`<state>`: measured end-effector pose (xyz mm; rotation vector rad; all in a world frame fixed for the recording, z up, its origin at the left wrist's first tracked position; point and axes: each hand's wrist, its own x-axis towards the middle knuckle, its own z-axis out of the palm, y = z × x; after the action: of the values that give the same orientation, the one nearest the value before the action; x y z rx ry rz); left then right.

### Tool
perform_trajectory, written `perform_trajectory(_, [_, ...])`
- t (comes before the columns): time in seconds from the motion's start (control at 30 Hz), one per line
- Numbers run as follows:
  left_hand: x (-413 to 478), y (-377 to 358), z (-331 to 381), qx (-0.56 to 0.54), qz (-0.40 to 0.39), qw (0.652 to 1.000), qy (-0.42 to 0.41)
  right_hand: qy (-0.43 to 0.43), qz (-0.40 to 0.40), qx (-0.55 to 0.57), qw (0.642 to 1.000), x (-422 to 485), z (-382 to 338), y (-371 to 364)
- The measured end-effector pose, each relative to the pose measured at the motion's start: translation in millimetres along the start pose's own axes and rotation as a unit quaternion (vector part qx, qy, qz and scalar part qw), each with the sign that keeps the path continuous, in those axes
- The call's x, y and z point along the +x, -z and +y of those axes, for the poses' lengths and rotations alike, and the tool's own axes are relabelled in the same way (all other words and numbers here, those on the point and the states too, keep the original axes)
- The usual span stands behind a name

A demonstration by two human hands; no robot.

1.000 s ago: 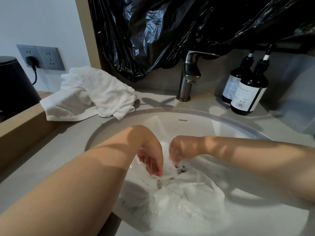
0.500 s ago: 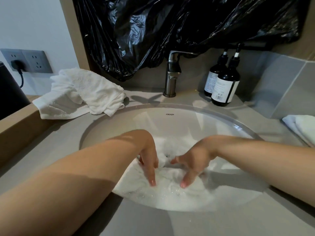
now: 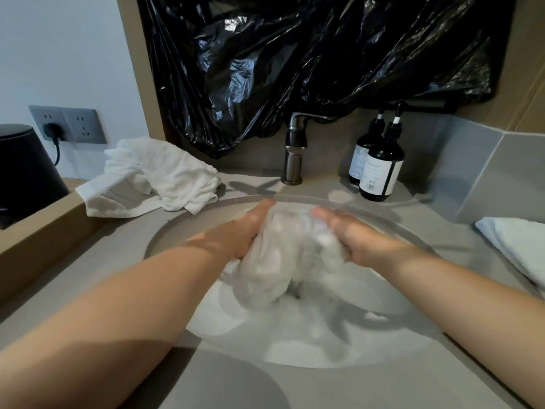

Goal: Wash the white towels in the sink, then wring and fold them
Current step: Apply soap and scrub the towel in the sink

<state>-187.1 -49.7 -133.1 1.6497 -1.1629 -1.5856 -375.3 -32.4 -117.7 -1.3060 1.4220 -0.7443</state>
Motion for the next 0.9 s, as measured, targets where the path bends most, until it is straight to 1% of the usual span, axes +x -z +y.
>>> perform_trajectory(0.03, [2.7,-7.7,1.0,-0.033,-0.005,0.999,-0.007,0.022,0.037,-0.021,0.999,-1.5,-2.0,-5.7])
perform_trajectory(0.1, [-6.6,-23.3,5.7,-0.032,-0.021,0.999,-0.033,0.098,0.107,-0.101,0.984,-7.5,-3.3,-20.7])
perform_trajectory(0.17, [-13.2,-29.7,7.6,-0.017,-0.048,0.997,-0.064,0.185,0.138,-0.19,0.954,-15.3,-2.9,-34.9])
perform_trajectory(0.23, [-17.9,-27.9,10.6,-0.001,-0.046,0.993,-0.111,0.214,0.161,-0.234,0.935,-13.7,-3.6,-34.9])
perform_trajectory(0.27, [-18.8,-26.0,12.3,-0.006,-0.055,0.992,-0.116,0.199,0.159,-0.252,0.934,-9.2,-3.7,-29.2])
perform_trajectory(0.33, [-21.2,-18.6,14.8,0.035,-0.06,0.99,-0.12,0.126,0.129,-0.306,0.935,5.8,1.0,-12.9])
perform_trajectory(0.4, [-18.3,-13.2,15.8,0.191,-0.042,0.974,-0.116,0.063,0.064,-0.393,0.915,20.4,5.5,-4.5])
perform_trajectory(0.43, [-10.9,-9.8,13.7,0.295,-0.045,0.949,-0.098,0.051,0.035,-0.437,0.898,25.5,8.6,-4.7])
perform_trajectory(0.5, [-5.0,-6.1,6.2,0.484,-0.052,0.872,-0.05,0.043,-0.015,-0.493,0.869,29.0,14.6,-8.6])
perform_trajectory(0.53, [-2.6,-5.2,2.5,0.547,-0.052,0.834,-0.046,0.031,-0.037,-0.5,0.865,28.2,16.0,-8.7])
perform_trajectory(0.57, [1.3,-4.8,-0.6,0.59,-0.05,0.804,-0.053,0.016,-0.051,-0.493,0.868,26.8,17.7,-8.3])
perform_trajectory(0.6, [3.5,-5.1,-3.4,0.618,-0.046,0.782,-0.065,0.0,-0.058,-0.481,0.875,24.4,18.0,-7.5])
perform_trajectory(0.63, [2.4,-6.3,-5.0,0.636,-0.038,0.767,-0.081,-0.018,-0.056,-0.471,0.88,23.0,18.4,-6.5])
perform_trajectory(0.67, [4.3,-7.8,-8.1,0.643,-0.033,0.759,-0.097,-0.028,-0.05,-0.459,0.887,21.1,18.0,-4.5])
perform_trajectory(0.7, [6.7,-9.6,-11.1,0.643,-0.046,0.757,-0.104,-0.032,-0.045,-0.452,0.89,19.7,16.8,-2.8])
perform_trajectory(0.73, [12.3,-12.2,-15.6,0.64,-0.083,0.759,-0.088,-0.036,-0.05,-0.461,0.885,17.8,16.6,-1.6])
perform_trajectory(0.77, [19.3,-16.0,-21.3,0.643,-0.134,0.753,-0.046,-0.046,-0.076,-0.49,0.867,14.9,18.6,-1.6])
perform_trajectory(0.8, [25.4,-20.5,-28.6,0.655,-0.178,0.734,-0.002,-0.061,-0.121,-0.532,0.836,13.1,23.8,-3.4])
perform_trajectory(0.83, [28.1,-24.8,-35.8,0.683,-0.199,0.703,0.031,-0.078,-0.169,-0.573,0.798,11.1,31.6,-7.5])
perform_trajectory(0.87, [31.9,-26.9,-43.7,0.71,-0.199,0.674,0.043,-0.081,-0.2,-0.608,0.764,7.7,40.0,-13.1])
perform_trajectory(0.9, [34.6,-28.4,-49.6,0.737,-0.182,0.65,0.04,-0.075,-0.209,-0.637,0.739,5.1,48.3,-18.9])
